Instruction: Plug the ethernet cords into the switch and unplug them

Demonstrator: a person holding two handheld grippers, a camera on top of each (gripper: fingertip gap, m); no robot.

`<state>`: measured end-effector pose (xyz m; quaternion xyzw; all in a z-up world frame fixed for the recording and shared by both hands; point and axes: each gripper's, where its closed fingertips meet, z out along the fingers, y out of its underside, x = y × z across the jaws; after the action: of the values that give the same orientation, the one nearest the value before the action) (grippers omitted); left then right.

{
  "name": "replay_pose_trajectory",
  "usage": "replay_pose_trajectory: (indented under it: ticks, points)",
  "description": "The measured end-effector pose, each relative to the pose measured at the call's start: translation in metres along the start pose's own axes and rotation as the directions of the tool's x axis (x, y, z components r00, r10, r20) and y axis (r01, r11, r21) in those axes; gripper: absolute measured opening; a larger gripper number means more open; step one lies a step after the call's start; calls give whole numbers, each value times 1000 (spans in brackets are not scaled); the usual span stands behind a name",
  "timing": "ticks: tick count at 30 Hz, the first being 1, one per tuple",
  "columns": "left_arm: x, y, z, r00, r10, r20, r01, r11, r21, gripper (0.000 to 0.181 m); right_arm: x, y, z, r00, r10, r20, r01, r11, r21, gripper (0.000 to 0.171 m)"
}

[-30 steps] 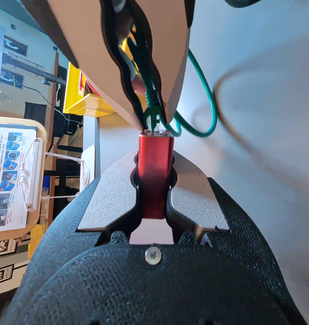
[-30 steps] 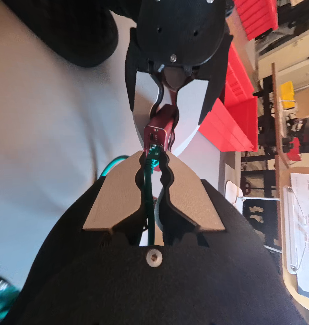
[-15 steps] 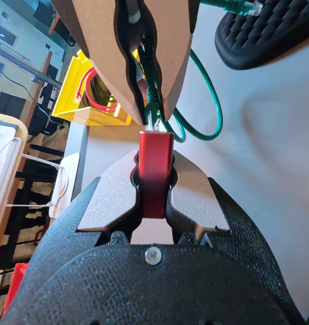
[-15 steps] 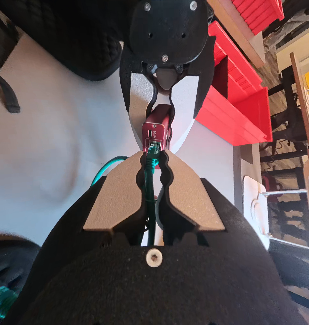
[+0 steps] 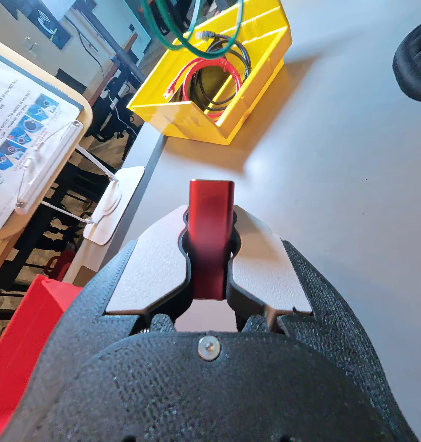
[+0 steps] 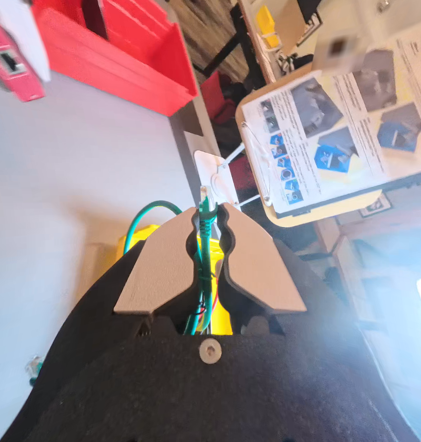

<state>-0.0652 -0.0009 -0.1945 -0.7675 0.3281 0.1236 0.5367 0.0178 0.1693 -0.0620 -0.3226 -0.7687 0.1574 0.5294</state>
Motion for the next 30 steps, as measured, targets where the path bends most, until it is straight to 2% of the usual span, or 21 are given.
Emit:
replay_pose_trajectory:
  ticks: [3, 7, 9, 11, 14, 17, 20, 23, 26, 30]
  points:
    - [5, 7, 6, 1000, -13, -27, 13, 1000, -20, 29, 22, 32, 23, 994, 112, 2, -112, 993, -33, 14]
    - [10, 8, 8, 999, -4, -38, 3, 1000, -28, 29, 28, 124, 56, 993, 117, -23, -119, 953, -280, 15]
    - [9, 9, 9, 1000, 5, -29, -6, 999, -32, 29, 31, 162, 60, 993, 109, -40, -116, 912, -394, 26]
    - [8, 8, 9, 1000, 5, -23, -6, 1000, -16, 29, 36, 176, 57, 986, 156, -57, -165, 882, -440, 46]
    - [6, 4, 8, 999, -25, -23, 25, 999, 20, 29, 56, 149, 46, 978, 164, -131, -200, 918, -343, 49]
    - [7, 0, 7, 997, -61, -47, 63, 997, 50, 29, 42, 85, 37, 980, 172, -101, -187, 968, -166, 46]
    - [10, -4, 6, 996, -64, -59, 67, 996, 62, 29, -21, 16, 34, 993, 101, 54, -101, 995, -2, 41]
    - [17, -14, 6, 993, -72, -95, 81, 992, 98, 29, -99, -37, 37, 971, 44, 235, -73, 990, 119, 40]
    - [27, -24, 5, 990, -49, -130, 65, 990, 124, 29, -156, -73, 44, 948, -43, 314, -23, 979, 204, 39]
    - [39, -30, 5, 988, -7, -155, 27, 992, 125, 29, -197, -99, 53, 918, -100, 384, -4, 966, 260, 36]
